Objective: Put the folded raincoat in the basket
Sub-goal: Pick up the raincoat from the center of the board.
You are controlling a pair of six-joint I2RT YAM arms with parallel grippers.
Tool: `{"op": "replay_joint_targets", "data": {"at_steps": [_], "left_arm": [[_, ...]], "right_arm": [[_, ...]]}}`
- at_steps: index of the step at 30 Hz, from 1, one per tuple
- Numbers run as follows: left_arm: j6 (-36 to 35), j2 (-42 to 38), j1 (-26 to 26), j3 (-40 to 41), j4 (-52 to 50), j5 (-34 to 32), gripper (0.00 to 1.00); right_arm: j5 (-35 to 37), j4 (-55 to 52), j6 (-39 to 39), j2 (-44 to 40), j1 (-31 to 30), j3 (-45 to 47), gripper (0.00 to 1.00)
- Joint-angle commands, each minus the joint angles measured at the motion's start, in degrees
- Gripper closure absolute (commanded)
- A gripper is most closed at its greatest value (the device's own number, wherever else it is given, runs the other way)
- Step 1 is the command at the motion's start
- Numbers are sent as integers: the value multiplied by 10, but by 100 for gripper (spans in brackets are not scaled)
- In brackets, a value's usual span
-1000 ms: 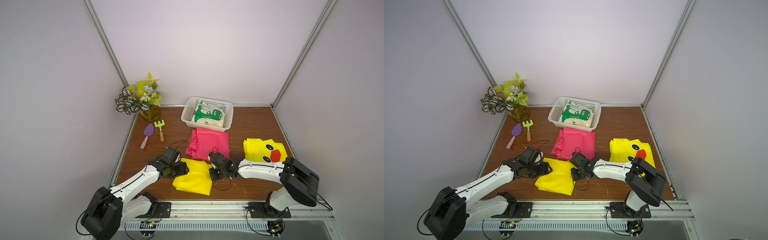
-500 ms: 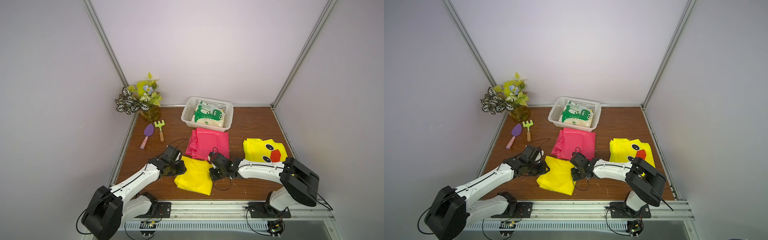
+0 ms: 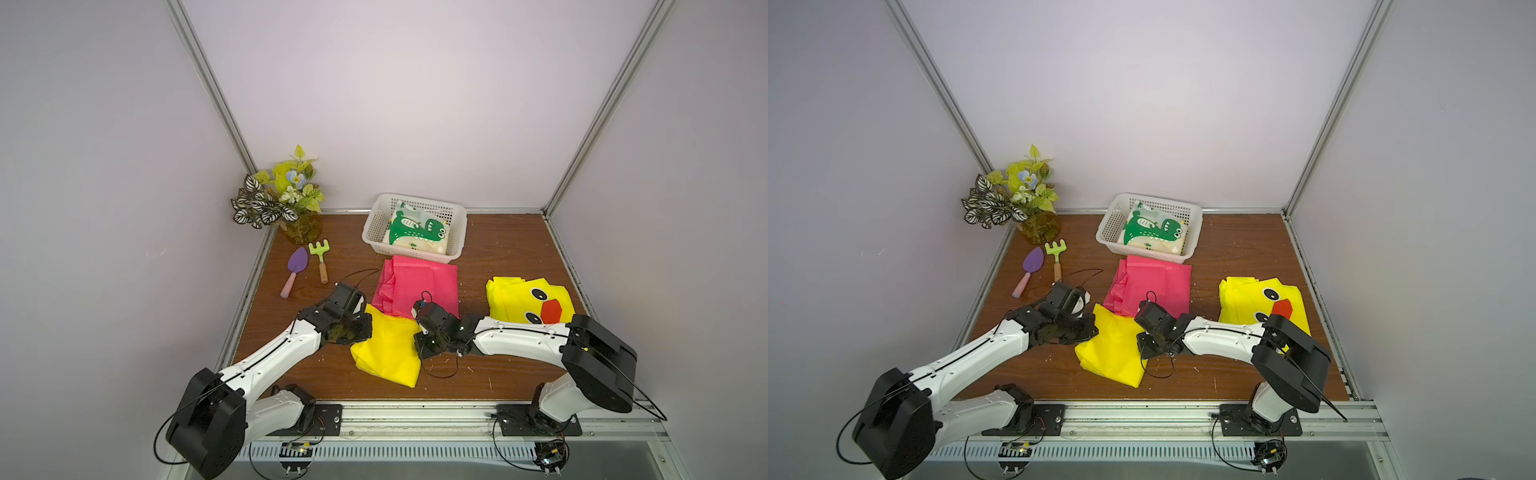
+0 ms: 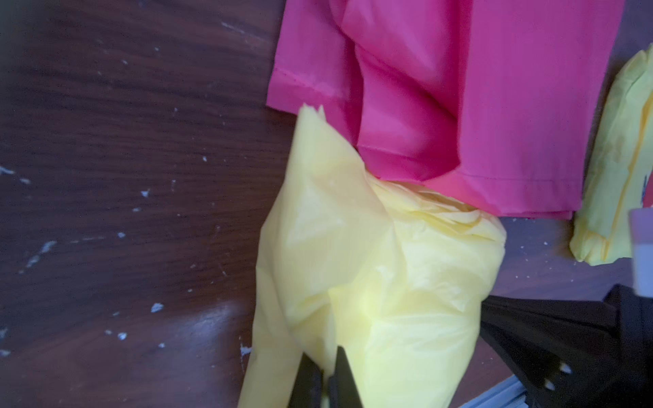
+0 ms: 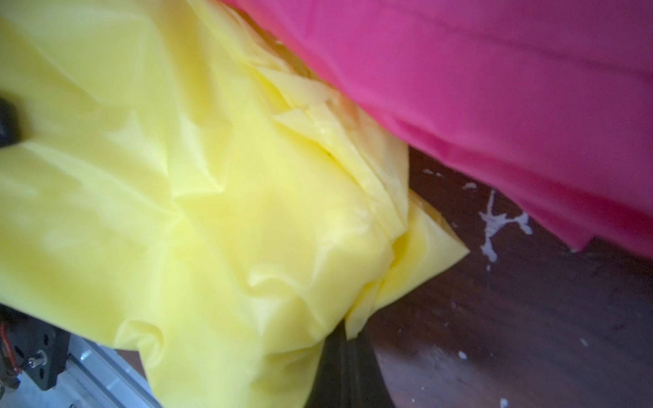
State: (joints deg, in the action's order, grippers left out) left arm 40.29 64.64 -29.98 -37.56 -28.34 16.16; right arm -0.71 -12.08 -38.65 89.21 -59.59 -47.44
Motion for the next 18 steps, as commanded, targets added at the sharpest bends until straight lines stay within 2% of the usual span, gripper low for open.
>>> {"op": "replay_joint_targets", "data": {"at_steps": [1,12,18], "left_arm": [[6,-33,-6,-15,-20,-8,100],[29,-70,-5,-55,-38,4,100],[26,-66,-5,-104,-41,32,100]], "right_arm": [[3,12,-10,-39,-8,-18,100],[-5,-6,-14,-135,-12,-26,100],[23,-46,-2,-175,-11,-56,100]]}}
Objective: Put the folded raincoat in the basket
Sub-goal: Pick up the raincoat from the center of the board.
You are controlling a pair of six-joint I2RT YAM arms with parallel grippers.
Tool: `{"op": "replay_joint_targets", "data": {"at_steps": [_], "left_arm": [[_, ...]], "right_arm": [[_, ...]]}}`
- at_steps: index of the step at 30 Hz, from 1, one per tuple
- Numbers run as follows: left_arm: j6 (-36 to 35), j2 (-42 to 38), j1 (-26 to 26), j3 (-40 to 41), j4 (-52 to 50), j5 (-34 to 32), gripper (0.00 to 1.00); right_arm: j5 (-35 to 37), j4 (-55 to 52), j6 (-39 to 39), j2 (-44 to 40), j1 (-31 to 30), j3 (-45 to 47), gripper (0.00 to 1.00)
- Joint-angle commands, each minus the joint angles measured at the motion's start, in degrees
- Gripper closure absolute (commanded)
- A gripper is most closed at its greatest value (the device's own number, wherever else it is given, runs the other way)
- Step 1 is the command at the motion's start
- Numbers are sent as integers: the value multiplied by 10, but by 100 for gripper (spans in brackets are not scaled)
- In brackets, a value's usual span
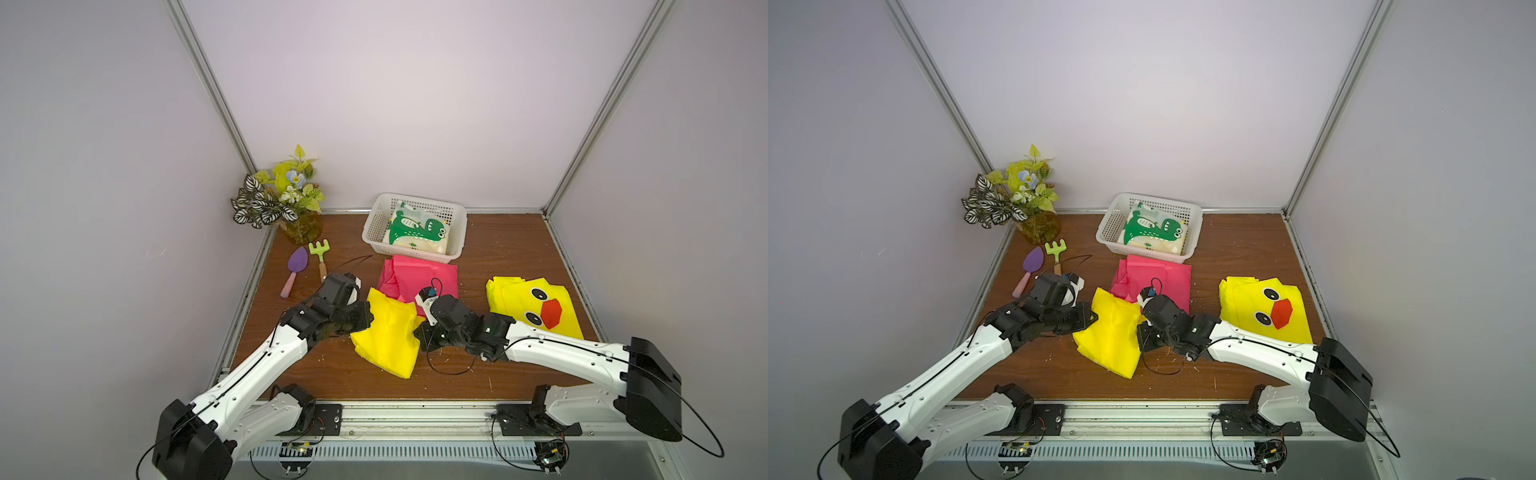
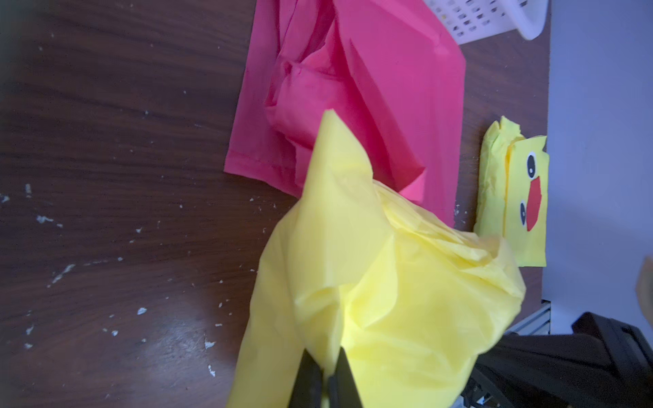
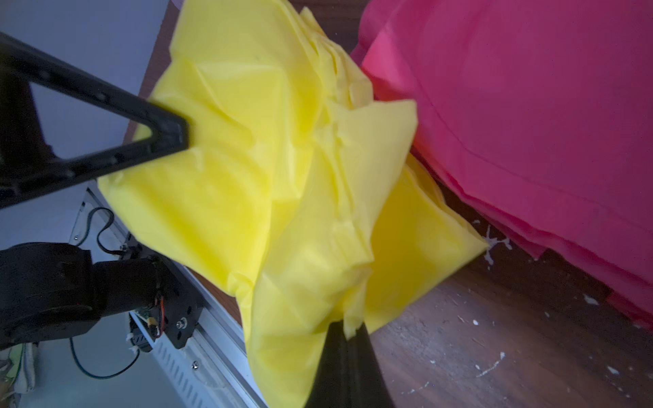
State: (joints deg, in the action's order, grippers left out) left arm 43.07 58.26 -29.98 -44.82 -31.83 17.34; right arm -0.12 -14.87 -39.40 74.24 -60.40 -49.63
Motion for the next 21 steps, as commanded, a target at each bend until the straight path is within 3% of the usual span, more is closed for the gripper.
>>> {"op": "replay_joint_targets", "data": {"at_steps": [1,13,21], "left_arm": [[-4,-3,-6,-41,-12,22,100],[-13,15,-5,-137,-47,6,100],[-35,133,-5,-289,-48,21,100]], "right_arm": [[21,-22,6,-30,-3,-36,100],[56,-21,15,-88,19,-47,100],[5,24,41,-86,97,-67,100]]}}
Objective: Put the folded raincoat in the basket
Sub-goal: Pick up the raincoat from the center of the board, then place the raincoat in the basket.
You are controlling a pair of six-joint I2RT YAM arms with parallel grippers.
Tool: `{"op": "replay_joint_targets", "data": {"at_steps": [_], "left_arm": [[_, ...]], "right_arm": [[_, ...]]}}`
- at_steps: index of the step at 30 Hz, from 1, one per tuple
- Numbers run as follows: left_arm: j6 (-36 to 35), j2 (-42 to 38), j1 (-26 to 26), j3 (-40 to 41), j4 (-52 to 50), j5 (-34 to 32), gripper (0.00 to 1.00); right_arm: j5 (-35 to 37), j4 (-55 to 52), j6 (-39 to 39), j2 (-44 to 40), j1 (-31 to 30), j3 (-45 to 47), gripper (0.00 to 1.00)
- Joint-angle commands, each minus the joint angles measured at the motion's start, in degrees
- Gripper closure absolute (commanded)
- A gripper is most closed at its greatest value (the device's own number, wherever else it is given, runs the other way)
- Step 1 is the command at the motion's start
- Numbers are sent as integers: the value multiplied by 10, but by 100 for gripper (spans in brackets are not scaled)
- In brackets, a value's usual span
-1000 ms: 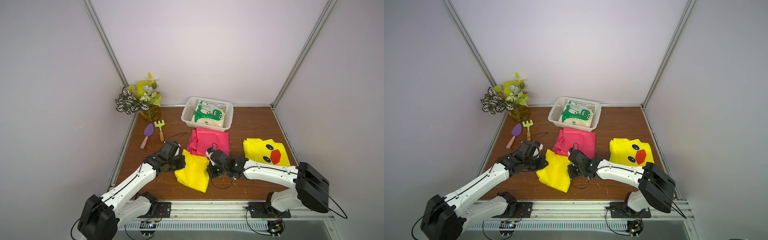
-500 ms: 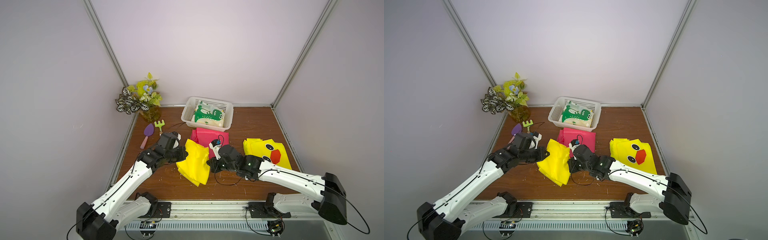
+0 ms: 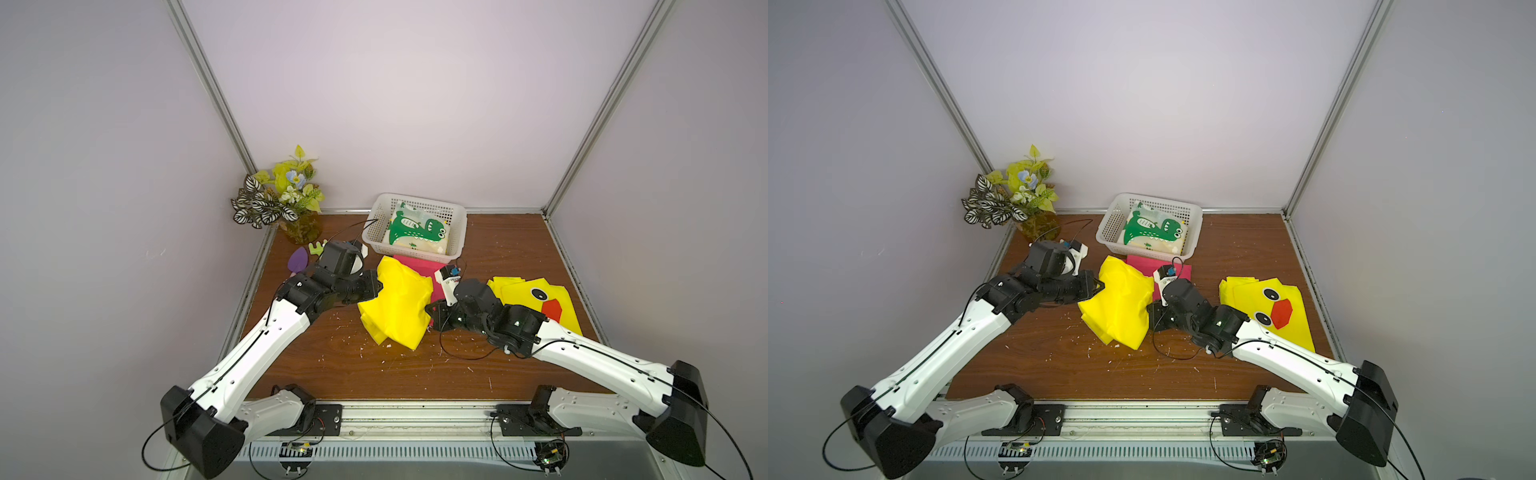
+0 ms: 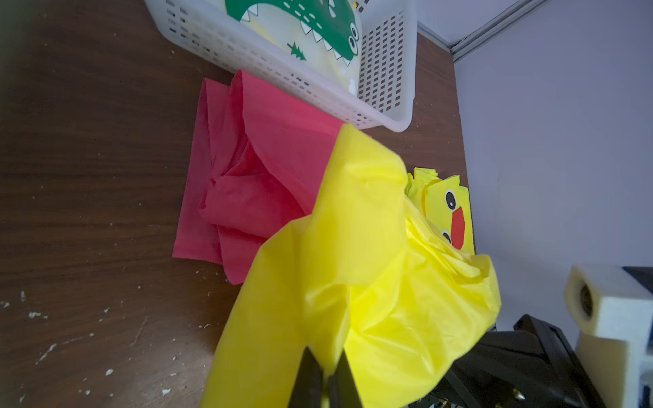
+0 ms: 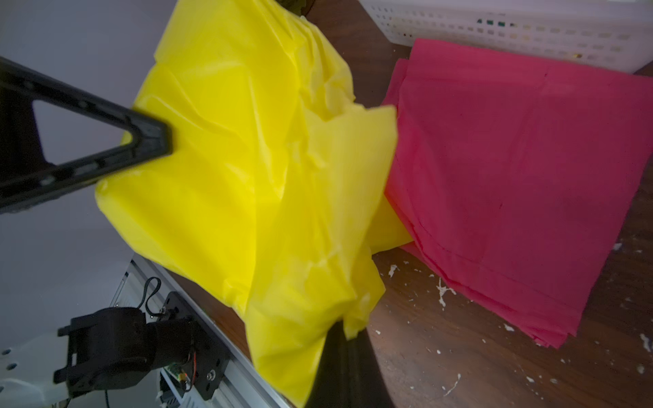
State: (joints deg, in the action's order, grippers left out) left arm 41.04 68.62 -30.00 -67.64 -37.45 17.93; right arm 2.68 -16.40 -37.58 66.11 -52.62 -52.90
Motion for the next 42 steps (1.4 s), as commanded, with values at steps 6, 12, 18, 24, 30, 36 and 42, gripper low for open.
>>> {"op": "replay_joint_targets", "data": {"at_steps": [6,12,18,24,30,36,42], "left_arm": [[30,133,-5,-264,9,81,100],[58,226,3,-425,-4,134,100],[40,267,30,-484,-11,124,100],[-17,369,34,-547,-10,139,100],[-39,516,49,-676,-9,153,100],[-23,630,59,-769,54,169,100],[60,624,94,-599,305,194,100]], "right_arm": [[-91,73,50,42,57,-97,100],[-140,129,41,93,88,-140,100],[-144,160,45,128,123,-178,100],[-167,165,64,144,190,-182,100],[-201,193,73,166,263,-174,100],[-261,199,92,240,325,-219,100],[-312,215,96,346,366,-291,100]]}}
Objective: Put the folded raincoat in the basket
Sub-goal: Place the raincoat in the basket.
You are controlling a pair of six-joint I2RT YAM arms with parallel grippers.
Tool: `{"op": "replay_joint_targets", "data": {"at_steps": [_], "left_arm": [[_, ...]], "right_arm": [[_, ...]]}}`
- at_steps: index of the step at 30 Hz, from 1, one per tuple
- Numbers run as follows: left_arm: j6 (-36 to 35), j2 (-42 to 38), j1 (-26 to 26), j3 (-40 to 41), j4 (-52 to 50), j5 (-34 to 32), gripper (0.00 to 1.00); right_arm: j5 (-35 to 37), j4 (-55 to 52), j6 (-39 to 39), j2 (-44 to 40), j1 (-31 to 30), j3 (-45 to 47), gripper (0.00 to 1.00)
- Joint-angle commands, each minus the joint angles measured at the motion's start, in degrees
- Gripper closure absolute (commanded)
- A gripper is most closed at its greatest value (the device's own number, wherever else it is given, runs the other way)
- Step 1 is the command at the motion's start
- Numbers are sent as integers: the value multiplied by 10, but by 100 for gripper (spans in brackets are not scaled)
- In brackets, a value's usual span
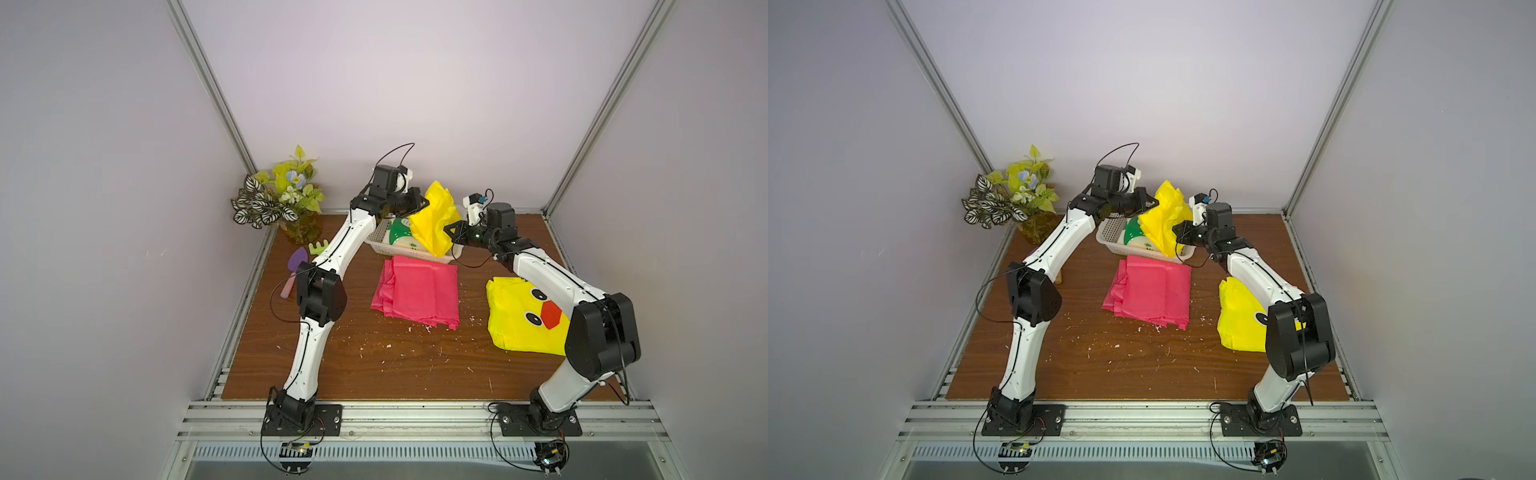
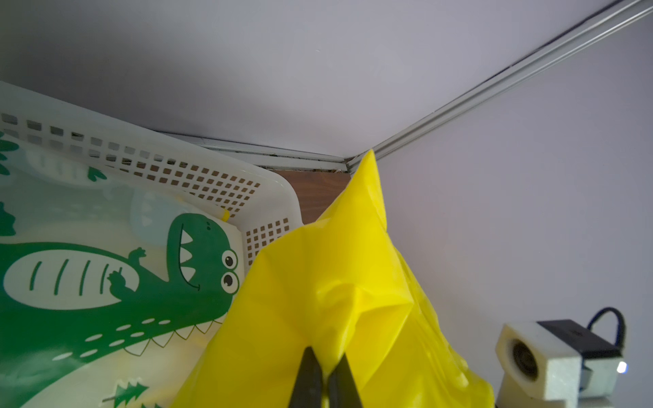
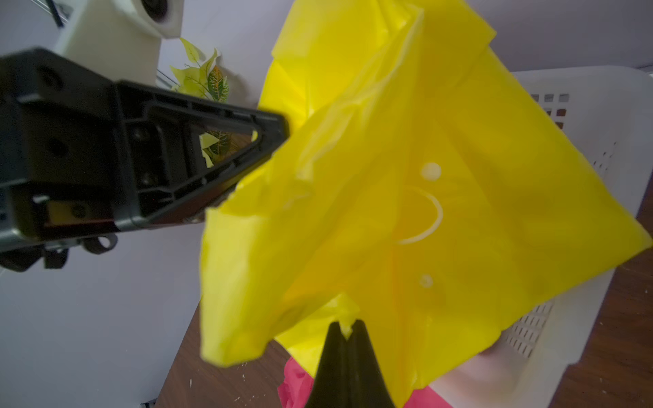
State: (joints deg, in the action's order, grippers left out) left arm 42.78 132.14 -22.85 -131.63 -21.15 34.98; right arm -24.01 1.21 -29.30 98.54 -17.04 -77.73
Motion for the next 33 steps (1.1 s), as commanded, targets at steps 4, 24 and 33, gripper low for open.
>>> {"op": "replay_joint_targets", "data": {"at_steps": [4,24,33], "left_arm": [[14,24,42,16,102,-14,99],[-112,47,53,8,-61,-114,17],[-178,-76,54,40,-77,-195,1]], "right_arm": [[-83,38,8,105,22,-105,100],[-36,-9,9,161,31,-172,46],[113,50,-11,97,12,-159,37]]}}
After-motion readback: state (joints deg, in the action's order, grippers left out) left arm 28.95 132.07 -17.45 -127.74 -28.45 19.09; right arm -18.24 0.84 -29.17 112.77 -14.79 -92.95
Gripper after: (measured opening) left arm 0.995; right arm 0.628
